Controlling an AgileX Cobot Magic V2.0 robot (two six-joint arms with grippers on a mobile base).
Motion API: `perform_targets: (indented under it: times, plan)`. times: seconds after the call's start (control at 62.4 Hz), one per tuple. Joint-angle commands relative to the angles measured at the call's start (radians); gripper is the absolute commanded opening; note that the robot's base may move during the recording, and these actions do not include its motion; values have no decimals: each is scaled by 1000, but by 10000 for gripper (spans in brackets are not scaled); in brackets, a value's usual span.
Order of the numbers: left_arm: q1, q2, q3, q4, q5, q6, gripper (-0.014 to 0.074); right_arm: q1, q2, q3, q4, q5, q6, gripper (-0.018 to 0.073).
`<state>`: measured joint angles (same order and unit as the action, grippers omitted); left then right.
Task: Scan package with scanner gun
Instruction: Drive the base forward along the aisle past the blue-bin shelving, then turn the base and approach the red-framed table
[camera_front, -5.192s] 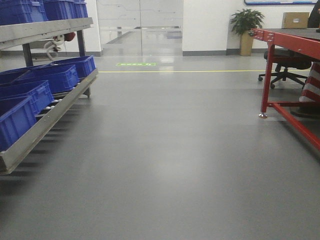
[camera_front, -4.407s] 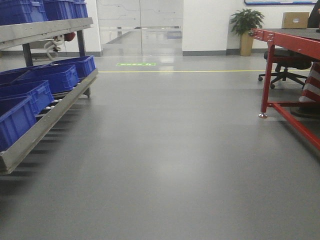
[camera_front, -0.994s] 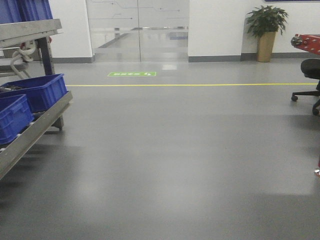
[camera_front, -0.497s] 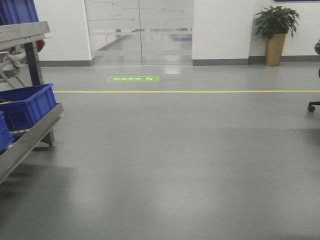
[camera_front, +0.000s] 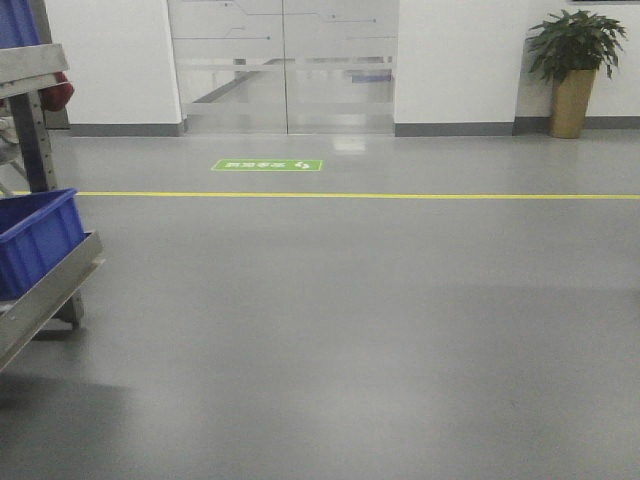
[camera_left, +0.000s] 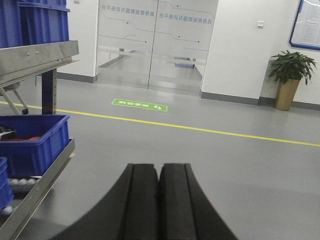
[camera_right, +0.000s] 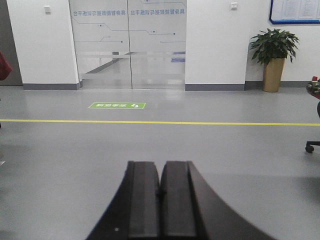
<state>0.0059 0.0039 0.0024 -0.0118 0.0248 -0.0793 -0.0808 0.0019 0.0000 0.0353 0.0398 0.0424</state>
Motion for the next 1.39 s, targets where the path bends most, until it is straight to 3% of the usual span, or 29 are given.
perform_targets:
  times: [0.0,1.378]
  plan:
    - [0,-4,-2,-6,-14,-2,-111,-6,-2,0,4,-18,-7,-169]
    - [0,-4,-2,-6,-14,-2,-111,-6,-2,0,4,-18,-7,-169]
